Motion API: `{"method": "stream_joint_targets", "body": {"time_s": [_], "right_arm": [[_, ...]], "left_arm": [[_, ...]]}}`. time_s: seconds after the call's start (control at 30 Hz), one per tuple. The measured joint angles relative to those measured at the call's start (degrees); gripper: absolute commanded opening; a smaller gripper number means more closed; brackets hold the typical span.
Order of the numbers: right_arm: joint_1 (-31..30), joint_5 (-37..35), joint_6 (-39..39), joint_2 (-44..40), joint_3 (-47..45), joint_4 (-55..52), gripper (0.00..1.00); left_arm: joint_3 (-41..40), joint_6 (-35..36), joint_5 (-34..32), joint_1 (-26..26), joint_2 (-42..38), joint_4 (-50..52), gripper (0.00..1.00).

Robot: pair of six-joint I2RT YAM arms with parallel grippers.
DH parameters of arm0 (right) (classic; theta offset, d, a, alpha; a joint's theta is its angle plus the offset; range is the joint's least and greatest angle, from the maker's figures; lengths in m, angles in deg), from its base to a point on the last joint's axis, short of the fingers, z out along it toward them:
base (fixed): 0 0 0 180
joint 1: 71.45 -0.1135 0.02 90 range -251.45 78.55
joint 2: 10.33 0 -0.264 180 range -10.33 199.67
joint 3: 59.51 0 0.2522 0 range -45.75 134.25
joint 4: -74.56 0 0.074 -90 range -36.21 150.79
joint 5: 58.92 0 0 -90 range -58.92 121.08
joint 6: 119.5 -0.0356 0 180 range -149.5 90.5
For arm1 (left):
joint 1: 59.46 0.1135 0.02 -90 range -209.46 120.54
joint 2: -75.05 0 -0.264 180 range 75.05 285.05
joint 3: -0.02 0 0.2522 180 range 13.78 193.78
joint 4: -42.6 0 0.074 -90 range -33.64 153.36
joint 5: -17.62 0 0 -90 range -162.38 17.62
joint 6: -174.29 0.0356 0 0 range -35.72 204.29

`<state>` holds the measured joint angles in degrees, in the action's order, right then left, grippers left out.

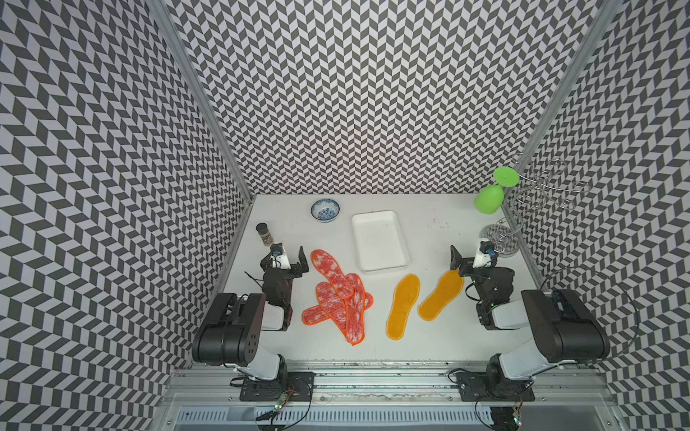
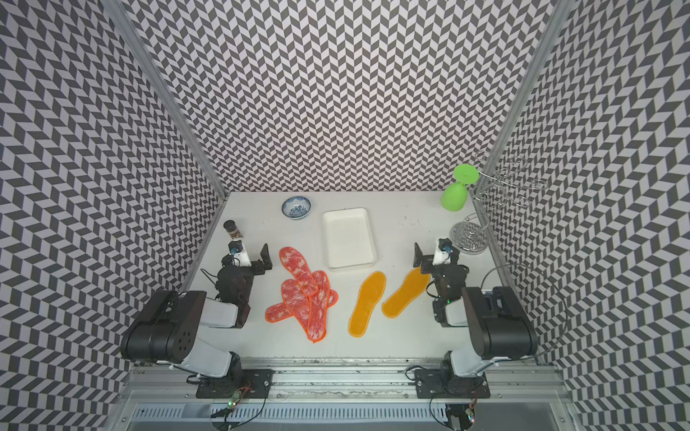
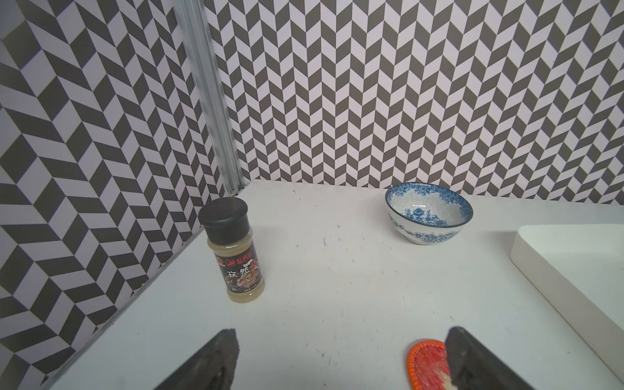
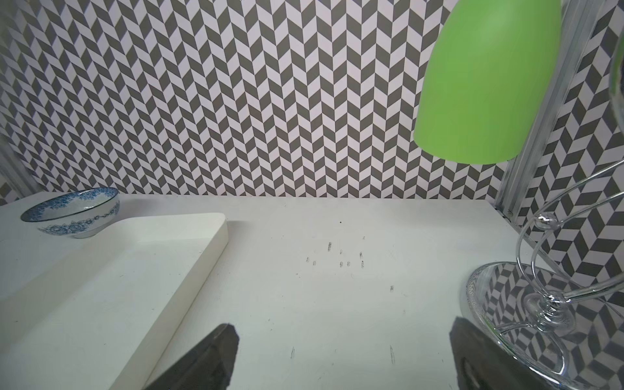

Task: Put the insoles into the storage box
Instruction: Pick up the insole from the center of the board.

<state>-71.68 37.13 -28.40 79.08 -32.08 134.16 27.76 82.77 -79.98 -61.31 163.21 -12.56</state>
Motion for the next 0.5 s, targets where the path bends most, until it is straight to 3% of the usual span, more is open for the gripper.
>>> {"method": "stream_joint_targets", "body": {"time_s": [0.5], "right_arm": [[0.00, -1.42, -0.07, 0.00, 0.00, -0.04, 0.99]], "left_arm": [[0.00, 0.00, 0.46, 0.20, 0.00, 0.00, 1.00]]}}
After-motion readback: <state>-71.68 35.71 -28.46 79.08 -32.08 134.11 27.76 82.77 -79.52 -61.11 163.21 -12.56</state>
